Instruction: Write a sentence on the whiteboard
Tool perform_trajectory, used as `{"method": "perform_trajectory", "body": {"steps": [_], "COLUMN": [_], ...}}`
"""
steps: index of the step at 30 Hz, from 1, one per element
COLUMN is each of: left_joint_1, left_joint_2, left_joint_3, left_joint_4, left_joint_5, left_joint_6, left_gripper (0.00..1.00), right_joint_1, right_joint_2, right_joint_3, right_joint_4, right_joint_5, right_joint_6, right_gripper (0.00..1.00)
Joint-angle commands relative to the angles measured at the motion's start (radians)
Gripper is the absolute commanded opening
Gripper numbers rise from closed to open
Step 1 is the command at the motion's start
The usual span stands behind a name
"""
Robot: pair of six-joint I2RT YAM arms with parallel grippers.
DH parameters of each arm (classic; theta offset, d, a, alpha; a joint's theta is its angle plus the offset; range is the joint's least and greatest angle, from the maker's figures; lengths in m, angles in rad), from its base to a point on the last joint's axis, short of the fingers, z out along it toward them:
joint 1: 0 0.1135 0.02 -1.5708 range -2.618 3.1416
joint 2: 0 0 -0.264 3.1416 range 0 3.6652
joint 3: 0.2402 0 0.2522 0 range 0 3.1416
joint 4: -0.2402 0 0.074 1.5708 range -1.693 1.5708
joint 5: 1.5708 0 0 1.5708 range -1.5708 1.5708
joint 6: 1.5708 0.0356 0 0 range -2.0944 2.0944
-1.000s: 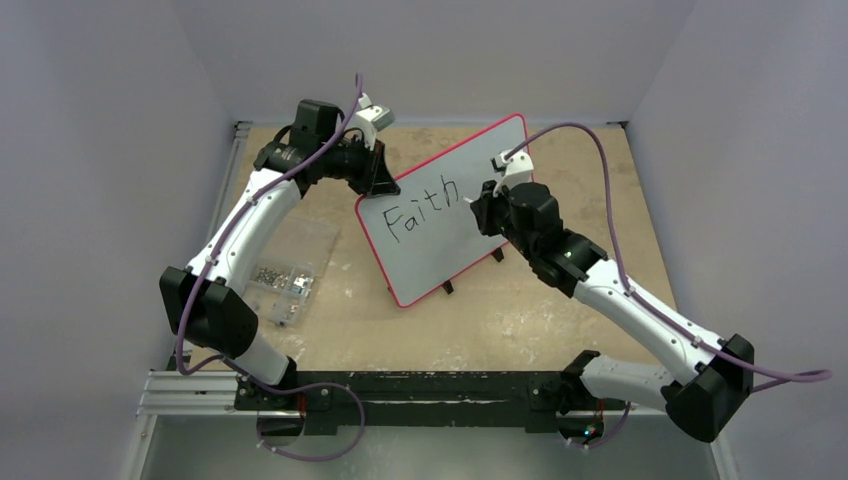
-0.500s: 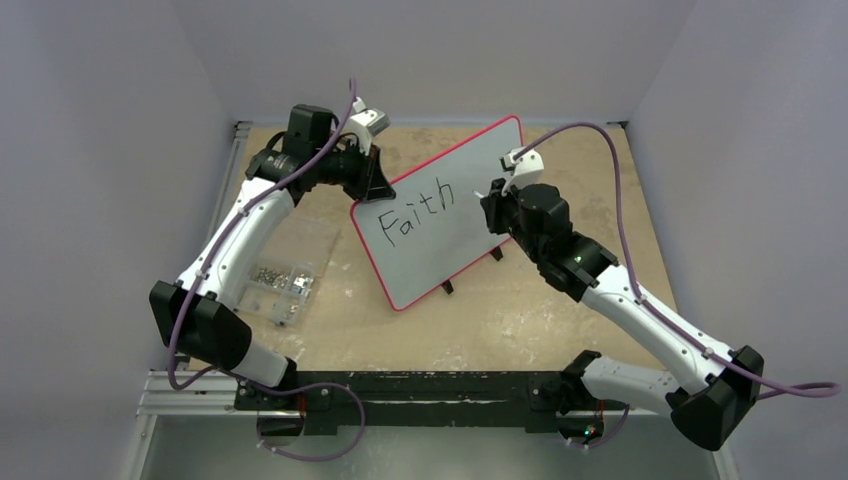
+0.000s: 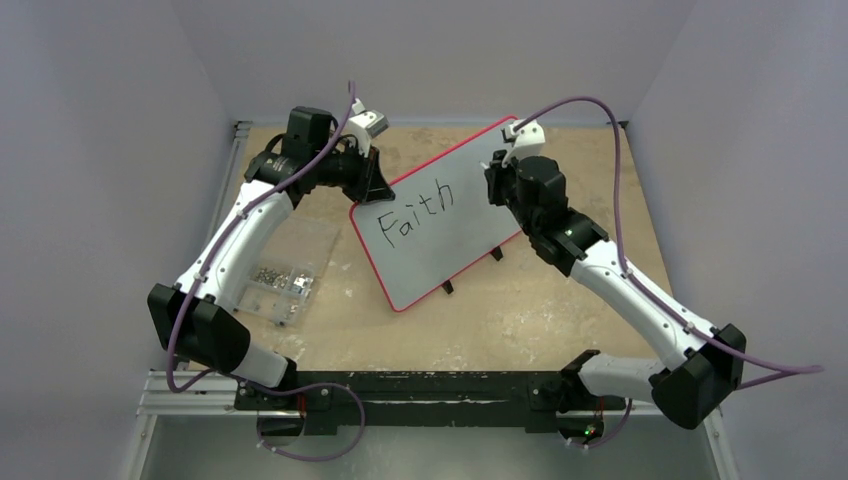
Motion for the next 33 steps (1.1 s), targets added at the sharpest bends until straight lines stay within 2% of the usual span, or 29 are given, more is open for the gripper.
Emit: {"method": "perform_trajectory", "body": {"steps": [1, 12, 23, 33], "left_joint_1": [0.006, 0.009, 0.014, 0.014], "left_joint_2": [-0.049, -0.049, -0.044, -0.045], "left_joint_3": [-0.004, -0.007, -0.005, -0.007], "left_joint_4": [0.070, 0.072, 0.075, 0.074], "left_joint_5": [-0.085, -0.084, -0.076, -0.073], "left_joint_6": [0.034, 0.034, 0.030, 0.029], "left_gripper": [0.00, 0.00, 0.00, 0.00], "right_joint_1": [-0.013, -0.038, -0.039, -0.038], "right_joint_2": [0.050, 0.163, 0.118, 0.081], "right_joint_3": [0.086, 0.171, 0.085, -0.017], "right_joint_4": [0.087, 0.098, 0.112, 0.100], "right_joint_5": [0.012, -0.030, -0.170, -0.190], "right_joint_6": [-0.033, -0.042, -0.033, -0.011], "right_gripper": [0.00, 0.00, 0.00, 0.00]}}
